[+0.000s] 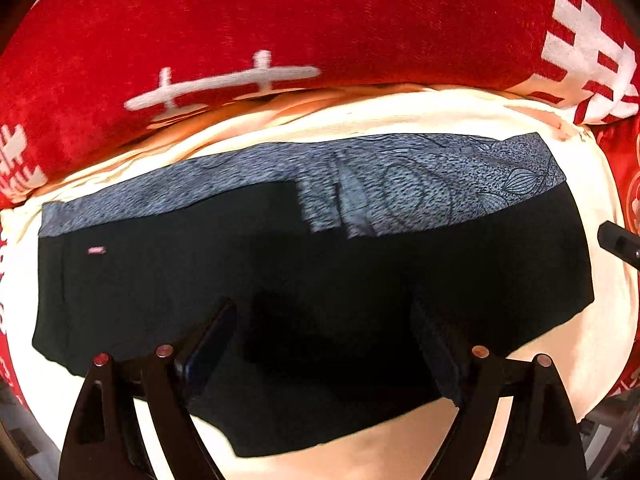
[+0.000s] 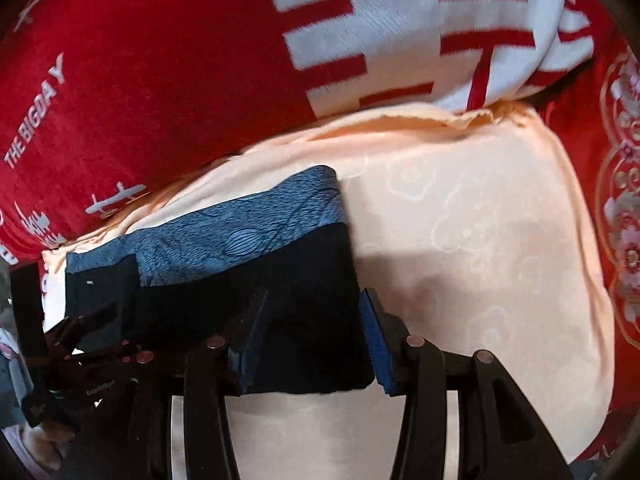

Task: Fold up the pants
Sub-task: 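Open the right gripper and release the folded end onto the trousers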

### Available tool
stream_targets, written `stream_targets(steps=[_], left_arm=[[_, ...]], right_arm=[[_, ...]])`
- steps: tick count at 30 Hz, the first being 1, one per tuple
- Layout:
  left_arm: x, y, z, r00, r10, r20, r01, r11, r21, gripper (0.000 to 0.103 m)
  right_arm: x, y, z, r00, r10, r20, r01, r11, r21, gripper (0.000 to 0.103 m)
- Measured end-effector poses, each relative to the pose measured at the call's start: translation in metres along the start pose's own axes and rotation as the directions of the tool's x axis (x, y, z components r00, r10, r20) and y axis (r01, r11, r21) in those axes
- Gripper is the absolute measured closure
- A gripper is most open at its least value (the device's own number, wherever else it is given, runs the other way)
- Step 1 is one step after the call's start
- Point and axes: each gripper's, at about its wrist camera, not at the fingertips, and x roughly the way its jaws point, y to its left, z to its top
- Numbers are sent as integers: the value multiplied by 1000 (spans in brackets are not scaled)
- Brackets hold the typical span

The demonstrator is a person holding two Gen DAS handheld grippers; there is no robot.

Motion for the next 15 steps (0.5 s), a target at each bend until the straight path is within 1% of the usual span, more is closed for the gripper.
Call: stream_targets(steps=[6, 7, 9, 11, 12, 15], left_arm=[[-18, 32, -27, 1000, -3, -3, 3, 1000, -9, 14], [-20, 30, -26, 1000, -2, -6, 2, 1000, -12, 14], [-21, 41, -30, 1000, -1, -11, 1, 1000, -26, 14], [-23, 51, -38, 1000, -3, -12, 2, 999, -44, 14], [-27, 50, -30, 1000, -2, -13, 2, 998, -55, 14], [-34, 75, -41, 1000, -9, -19, 7, 994, -112, 14]], right_arm=[[-11, 30, -13, 1000, -4, 16, 5, 999, -39, 53], [-11, 36, -15, 1000, -9, 17, 9, 999, -46, 53], [-10, 50, -20, 1000, -9, 17, 10, 998, -68, 53], [-6, 64, -23, 1000, -3, 5, 3, 996, -89, 53], [-3, 70, -24, 1000, 1, -4, -2, 995, -96, 53], [7, 88, -26, 999, 17, -35, -21, 994, -111, 53]])
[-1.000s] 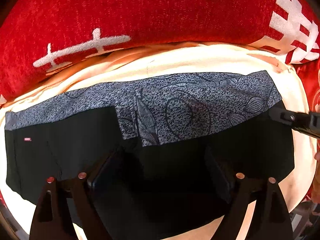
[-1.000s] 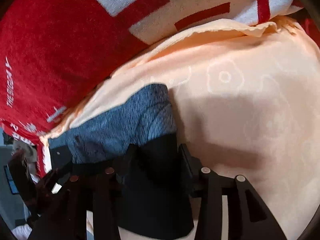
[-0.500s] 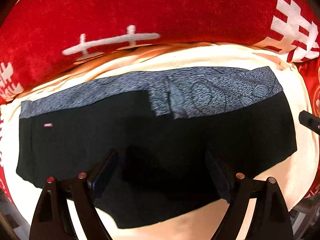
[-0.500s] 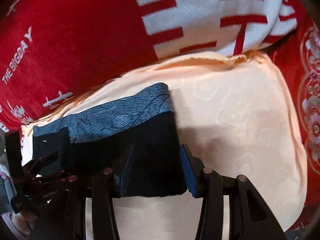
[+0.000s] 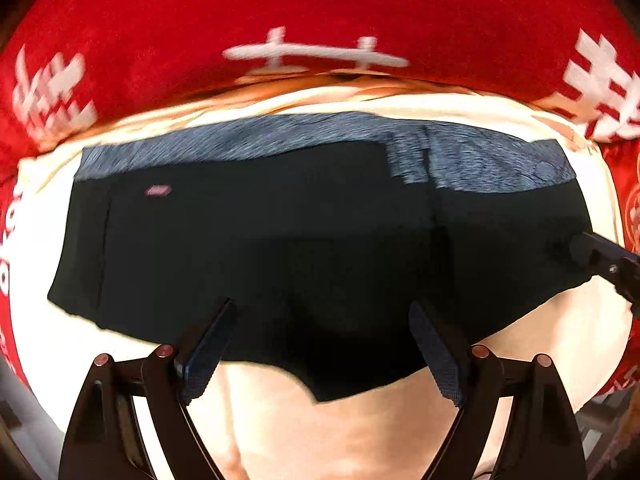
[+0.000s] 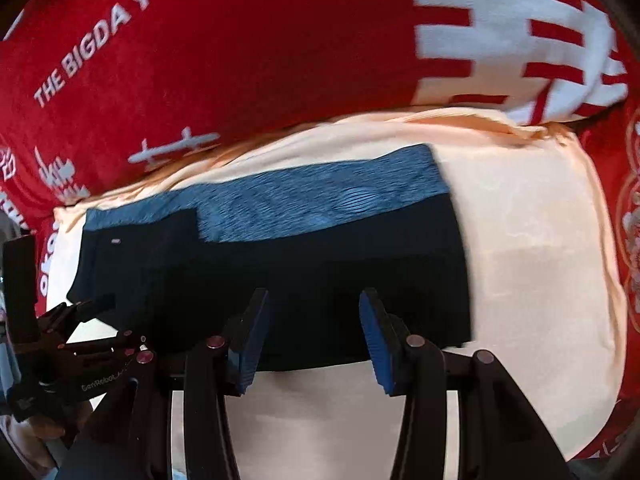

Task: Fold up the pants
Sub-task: 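Open the right gripper and release the folded end onto the trousers, then move the left gripper to the other trouser end and grasp it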

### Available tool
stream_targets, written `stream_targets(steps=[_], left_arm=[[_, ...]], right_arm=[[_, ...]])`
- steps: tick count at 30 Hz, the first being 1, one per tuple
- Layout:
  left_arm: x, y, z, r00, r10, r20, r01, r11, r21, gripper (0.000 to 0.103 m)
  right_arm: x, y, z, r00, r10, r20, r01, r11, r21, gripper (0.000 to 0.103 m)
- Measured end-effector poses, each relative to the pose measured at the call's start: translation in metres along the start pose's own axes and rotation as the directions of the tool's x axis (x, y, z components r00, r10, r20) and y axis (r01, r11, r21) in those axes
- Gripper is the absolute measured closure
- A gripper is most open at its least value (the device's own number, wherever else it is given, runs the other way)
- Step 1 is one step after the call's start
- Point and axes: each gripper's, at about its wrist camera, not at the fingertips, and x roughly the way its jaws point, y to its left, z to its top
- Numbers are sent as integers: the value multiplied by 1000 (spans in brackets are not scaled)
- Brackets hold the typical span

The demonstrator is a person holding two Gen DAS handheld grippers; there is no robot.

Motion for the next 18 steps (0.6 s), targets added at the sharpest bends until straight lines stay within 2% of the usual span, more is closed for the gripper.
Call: stream_targets(steps=[5, 12, 15, 18], left_arm=[[-8, 38, -22, 1000, -7, -6, 6, 994, -109, 14], [-4, 75, -40, 999, -30, 15, 33, 980, -197, 15], [-3, 82, -40, 999, -37, 34, 43, 979, -198, 14], [-2, 85, -38, 998, -35, 45, 43, 982, -182, 15]], right_arm=[[20, 31, 0, 998, 40, -47, -42, 998, -47, 53], [44, 66, -8, 990, 103, -94, -113, 987, -114, 53], [72, 70, -17, 978, 94, -185, -111, 990, -81, 53], [72, 78, -27, 986, 52, -161, -72, 990, -122, 53]])
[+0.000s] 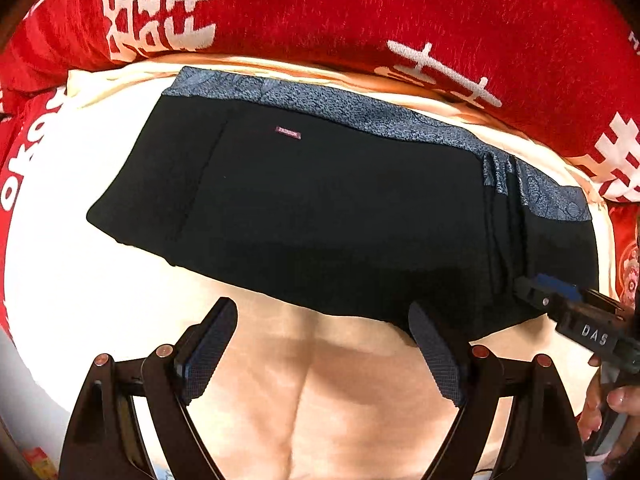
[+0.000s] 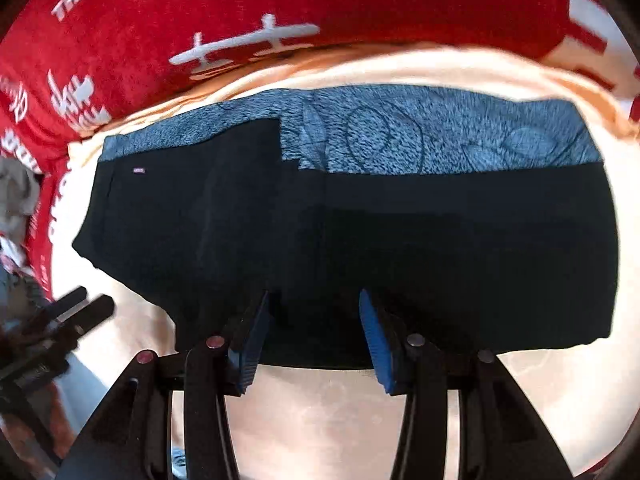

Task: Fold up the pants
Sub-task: 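Move the left gripper to the other trouser end and grasp it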

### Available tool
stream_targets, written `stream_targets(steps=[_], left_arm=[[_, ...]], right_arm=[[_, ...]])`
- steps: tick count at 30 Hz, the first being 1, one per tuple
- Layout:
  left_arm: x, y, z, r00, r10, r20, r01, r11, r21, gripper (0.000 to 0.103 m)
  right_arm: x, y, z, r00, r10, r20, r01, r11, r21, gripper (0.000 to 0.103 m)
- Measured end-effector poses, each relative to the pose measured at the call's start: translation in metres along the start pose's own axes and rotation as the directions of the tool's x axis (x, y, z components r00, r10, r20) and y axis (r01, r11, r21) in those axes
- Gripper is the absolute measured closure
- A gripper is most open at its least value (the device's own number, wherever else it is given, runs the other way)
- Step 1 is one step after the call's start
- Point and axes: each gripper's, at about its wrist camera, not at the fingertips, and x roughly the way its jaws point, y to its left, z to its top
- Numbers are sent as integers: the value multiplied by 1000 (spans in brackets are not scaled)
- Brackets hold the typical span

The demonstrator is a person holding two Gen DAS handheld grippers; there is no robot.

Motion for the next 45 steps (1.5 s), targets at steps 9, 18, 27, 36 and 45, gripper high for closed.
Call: stream_targets(steps=[9, 18, 27, 36, 45], left_arm=[[-8, 15, -2, 999, -36, -32, 38, 999, 38, 15], [-11, 36, -2, 999, -10, -42, 9, 1000, -21, 14], [7, 66, -2, 995, -1, -95, -12, 991, -132, 15], [16, 91, 3, 995, 15, -96, -31, 986, -167, 15], [25, 116, 10, 996, 4, -93, -23, 977, -213, 14]], right_arm=[[-7, 21, -12, 997, -80, -18, 79, 996, -36, 53], [-12, 39, -33, 996, -51, -76, 52, 999, 8, 47], [-9, 77, -33, 995, -29, -94, 26, 999, -36, 44], [8, 111, -26, 991, -40, -131, 26, 994, -104, 41], [17, 130, -20, 987, -41, -155, 20, 990, -138, 40]])
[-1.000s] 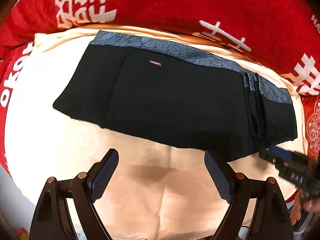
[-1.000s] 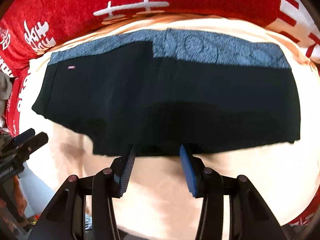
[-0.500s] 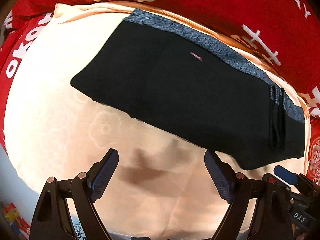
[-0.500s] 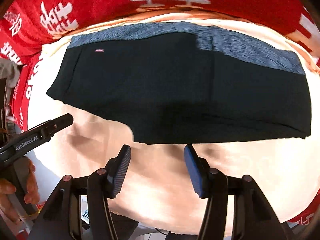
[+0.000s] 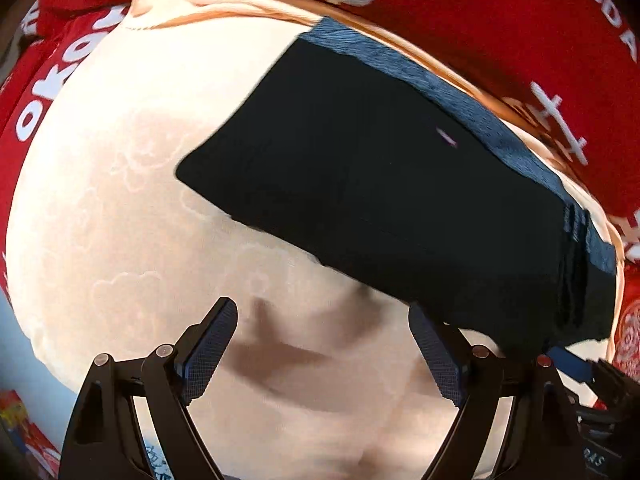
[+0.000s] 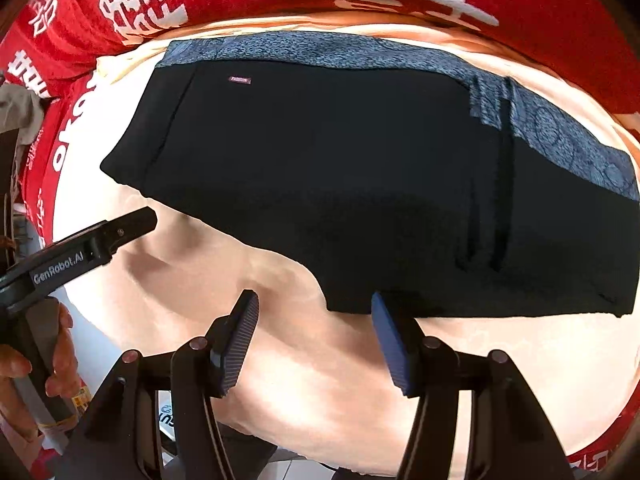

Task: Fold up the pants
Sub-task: 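Move the left gripper to the other trouser end and grasp it, then lift the held end with the left gripper and fold it over the stack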

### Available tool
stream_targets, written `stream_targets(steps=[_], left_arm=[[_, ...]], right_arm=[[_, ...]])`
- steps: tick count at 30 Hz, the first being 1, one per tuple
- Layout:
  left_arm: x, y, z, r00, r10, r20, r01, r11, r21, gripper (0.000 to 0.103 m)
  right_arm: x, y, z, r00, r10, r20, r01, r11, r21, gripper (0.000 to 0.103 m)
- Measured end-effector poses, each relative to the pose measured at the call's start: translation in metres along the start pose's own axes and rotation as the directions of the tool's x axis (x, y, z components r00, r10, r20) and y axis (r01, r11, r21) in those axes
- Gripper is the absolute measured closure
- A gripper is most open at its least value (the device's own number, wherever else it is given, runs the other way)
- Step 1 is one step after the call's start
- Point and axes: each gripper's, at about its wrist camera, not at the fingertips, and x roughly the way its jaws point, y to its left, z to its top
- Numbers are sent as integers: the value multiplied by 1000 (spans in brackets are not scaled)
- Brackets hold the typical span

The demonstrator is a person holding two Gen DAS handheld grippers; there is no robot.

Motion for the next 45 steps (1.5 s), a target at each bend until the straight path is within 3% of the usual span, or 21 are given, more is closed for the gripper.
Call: stream_targets(steps=[3, 9, 13, 19, 30, 33, 36, 37, 41, 42, 43, 45], left_arm=[[2, 9, 4, 1000, -7, 7, 7, 1000, -13, 15], [1, 35, 13, 994, -91, 58, 97, 990, -100, 15], [2, 47, 15, 972, -214, 96, 226, 964, -139, 15], [20, 47, 23, 922, -367, 120, 385, 902, -196, 15], [33, 44, 29, 872, -449, 195, 487, 838, -247, 14], [34, 47, 27, 854, -470, 224, 515, 825, -231, 5], [33, 37, 29, 874, -429, 230, 474, 856, -206, 5], [31, 35, 30, 873, -429, 232, 475, 856, -202, 5], [16, 32, 38, 815, -497, 299, 560, 807, -186, 5], [17, 31, 41, 818, -489, 303, 553, 813, -180, 5], [25, 30, 46, 837, -465, 287, 528, 825, -204, 5], [40, 34, 51, 851, -454, 264, 517, 811, -273, 5]], right_arm=[[1, 3, 1, 1000, 5, -2, -5, 1000, -3, 40], [6, 2, -2, 1000, 4, -10, -4, 1000, 0, 40], [6, -1, -6, 1000, 3, -3, -3, 1000, 1, 40], [7, -6, -7, 1000, 30, -3, -30, 999, 24, 40], [7, -10, -6, 999, 53, -1, -53, 998, 24, 40], [7, -10, -6, 998, 56, 0, -56, 998, 32, 40], [7, -10, -7, 998, 55, -1, -55, 998, 34, 40], [7, -9, -7, 999, 53, 0, -53, 998, 32, 40], [5, -8, -8, 998, 55, 1, -55, 998, 33, 40], [4, -8, -8, 998, 60, 1, -60, 998, 32, 40], [3, -8, -8, 998, 63, 4, -63, 998, 30, 40], [4, -6, -8, 998, 59, 3, -59, 998, 13, 40]])
